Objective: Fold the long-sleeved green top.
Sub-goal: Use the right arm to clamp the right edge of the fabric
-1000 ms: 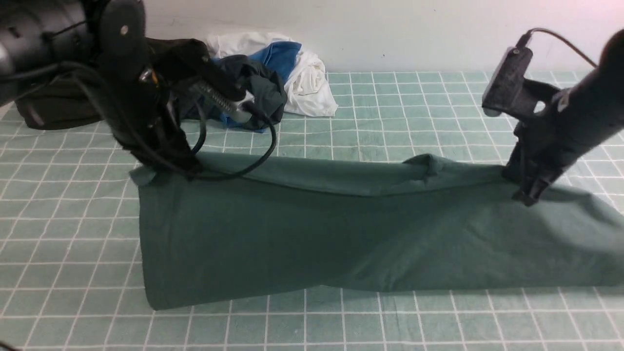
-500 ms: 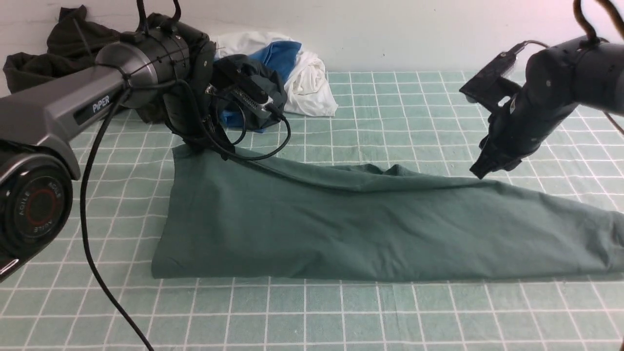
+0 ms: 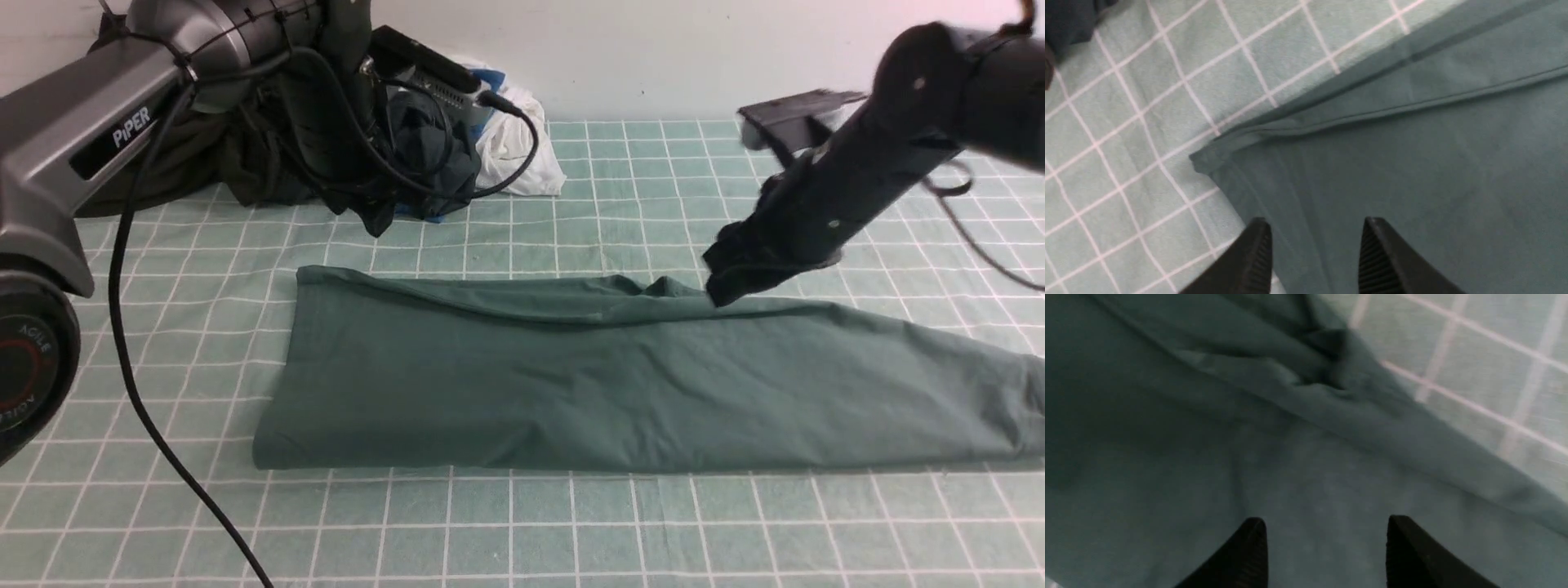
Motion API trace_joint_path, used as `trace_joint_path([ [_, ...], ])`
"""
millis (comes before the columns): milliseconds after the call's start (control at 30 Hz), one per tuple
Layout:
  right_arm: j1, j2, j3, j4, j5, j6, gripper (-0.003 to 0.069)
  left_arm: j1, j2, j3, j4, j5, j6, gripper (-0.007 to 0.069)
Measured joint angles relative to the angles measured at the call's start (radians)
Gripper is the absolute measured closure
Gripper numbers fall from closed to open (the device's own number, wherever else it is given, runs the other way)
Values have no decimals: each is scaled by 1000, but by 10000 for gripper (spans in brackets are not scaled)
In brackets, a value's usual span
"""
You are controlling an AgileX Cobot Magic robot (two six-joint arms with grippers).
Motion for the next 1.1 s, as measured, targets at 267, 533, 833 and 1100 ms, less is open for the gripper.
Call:
trace_joint_path([
  [267, 34, 191, -45, 15, -243, 16, 298, -11, -94, 156, -43, 3, -7, 619],
  [533, -113, 139, -223, -131, -113, 213, 343, -27, -242, 558, -136, -108, -10, 628],
  [833, -320, -177, -10, -145, 51, 177, 394, 36, -212, 832, -103, -320, -13, 628],
  [1100, -493, -304, 306, -151, 23, 175, 413, 50, -215, 834, -112, -338, -12, 628],
])
